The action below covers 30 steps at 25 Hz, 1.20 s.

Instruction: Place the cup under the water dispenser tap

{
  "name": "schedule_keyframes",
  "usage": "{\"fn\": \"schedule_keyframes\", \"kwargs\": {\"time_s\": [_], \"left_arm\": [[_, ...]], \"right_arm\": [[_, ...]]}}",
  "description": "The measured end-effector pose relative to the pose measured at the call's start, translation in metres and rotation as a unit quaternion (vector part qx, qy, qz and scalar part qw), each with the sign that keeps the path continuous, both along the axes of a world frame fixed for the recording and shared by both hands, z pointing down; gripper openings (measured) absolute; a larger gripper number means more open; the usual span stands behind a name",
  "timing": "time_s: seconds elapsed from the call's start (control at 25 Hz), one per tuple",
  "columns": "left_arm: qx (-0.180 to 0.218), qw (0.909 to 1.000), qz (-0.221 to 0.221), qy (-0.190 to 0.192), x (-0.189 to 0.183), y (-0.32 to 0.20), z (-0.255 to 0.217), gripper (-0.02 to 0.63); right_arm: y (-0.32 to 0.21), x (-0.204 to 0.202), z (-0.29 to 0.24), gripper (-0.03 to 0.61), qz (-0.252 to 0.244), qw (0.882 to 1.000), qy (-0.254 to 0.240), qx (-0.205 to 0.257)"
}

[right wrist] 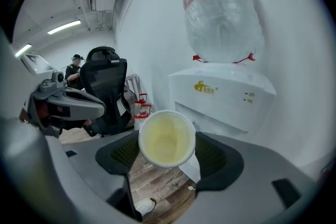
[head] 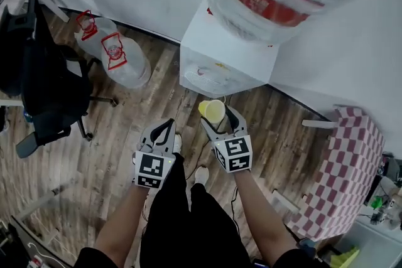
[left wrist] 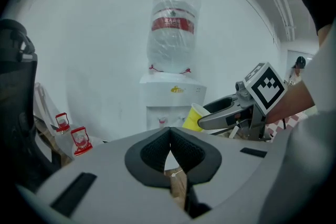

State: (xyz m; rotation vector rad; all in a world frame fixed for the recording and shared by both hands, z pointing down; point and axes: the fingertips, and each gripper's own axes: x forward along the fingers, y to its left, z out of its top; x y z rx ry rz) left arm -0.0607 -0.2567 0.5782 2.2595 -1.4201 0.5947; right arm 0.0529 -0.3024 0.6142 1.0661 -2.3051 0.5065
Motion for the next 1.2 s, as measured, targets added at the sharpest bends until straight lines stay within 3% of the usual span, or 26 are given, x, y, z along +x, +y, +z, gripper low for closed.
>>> {"fn": "schedule_keyframes", "kwargs": {"time_s": [0.72,1.2], "left_arm": [[-0.034,0.9992,0.014,0.015,-0.004,-0.065,0.136,0.014],[-0.022,0.9995,0.016,0.018,-0.012,-0.095,0.189,0.014]], "right_arm": [[-0.08,-0.02,0.171,0.342,0.011,0.997,0.058,-0.04],[-0.116,-0.032,0.23,0.343,0.009,0.996,0.082,-0.022]]}}
